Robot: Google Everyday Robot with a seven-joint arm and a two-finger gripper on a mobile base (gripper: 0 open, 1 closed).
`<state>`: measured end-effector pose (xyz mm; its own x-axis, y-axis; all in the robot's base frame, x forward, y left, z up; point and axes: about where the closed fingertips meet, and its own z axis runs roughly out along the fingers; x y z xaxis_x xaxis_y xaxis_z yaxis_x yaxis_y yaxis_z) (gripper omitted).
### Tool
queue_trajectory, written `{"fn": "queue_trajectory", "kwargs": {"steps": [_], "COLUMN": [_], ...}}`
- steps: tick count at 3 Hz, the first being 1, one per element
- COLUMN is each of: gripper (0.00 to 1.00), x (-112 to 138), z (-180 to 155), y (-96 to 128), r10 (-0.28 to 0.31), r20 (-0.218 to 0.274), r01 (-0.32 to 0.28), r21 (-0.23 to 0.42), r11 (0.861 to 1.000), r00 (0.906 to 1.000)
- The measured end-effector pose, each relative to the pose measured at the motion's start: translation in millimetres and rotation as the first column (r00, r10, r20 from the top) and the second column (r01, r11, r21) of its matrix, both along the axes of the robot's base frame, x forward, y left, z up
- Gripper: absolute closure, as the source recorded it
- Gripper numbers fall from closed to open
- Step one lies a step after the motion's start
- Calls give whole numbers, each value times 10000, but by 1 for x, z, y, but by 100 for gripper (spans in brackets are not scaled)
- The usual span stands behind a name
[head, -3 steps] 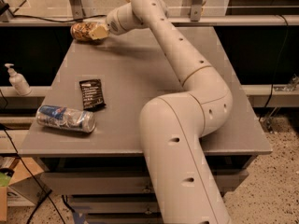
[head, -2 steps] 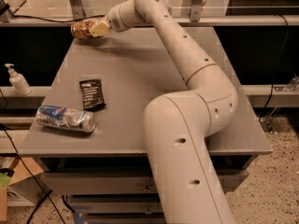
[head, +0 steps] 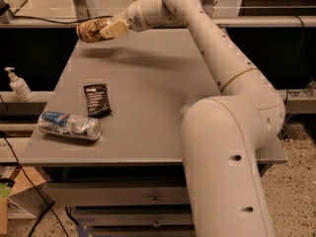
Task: Move orange can near redbull can
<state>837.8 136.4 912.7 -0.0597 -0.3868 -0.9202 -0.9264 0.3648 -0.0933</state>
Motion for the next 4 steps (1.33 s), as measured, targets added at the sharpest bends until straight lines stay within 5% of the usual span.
{"fn": "queue_trajectory", "kwargs": {"steps": [1,2,4], "gripper": [100,100,100], "x": [-36,-53,-70], "z": [13,-20,-19], "y": [-27,-23,-20], "r10": [192,439,698], "r20": [-41,-634,-692], "r01": [-189,-416,-695], "r21": [545,364,56], "r11": [9983,9985,9976], "r00": [9998,9970,9952]}}
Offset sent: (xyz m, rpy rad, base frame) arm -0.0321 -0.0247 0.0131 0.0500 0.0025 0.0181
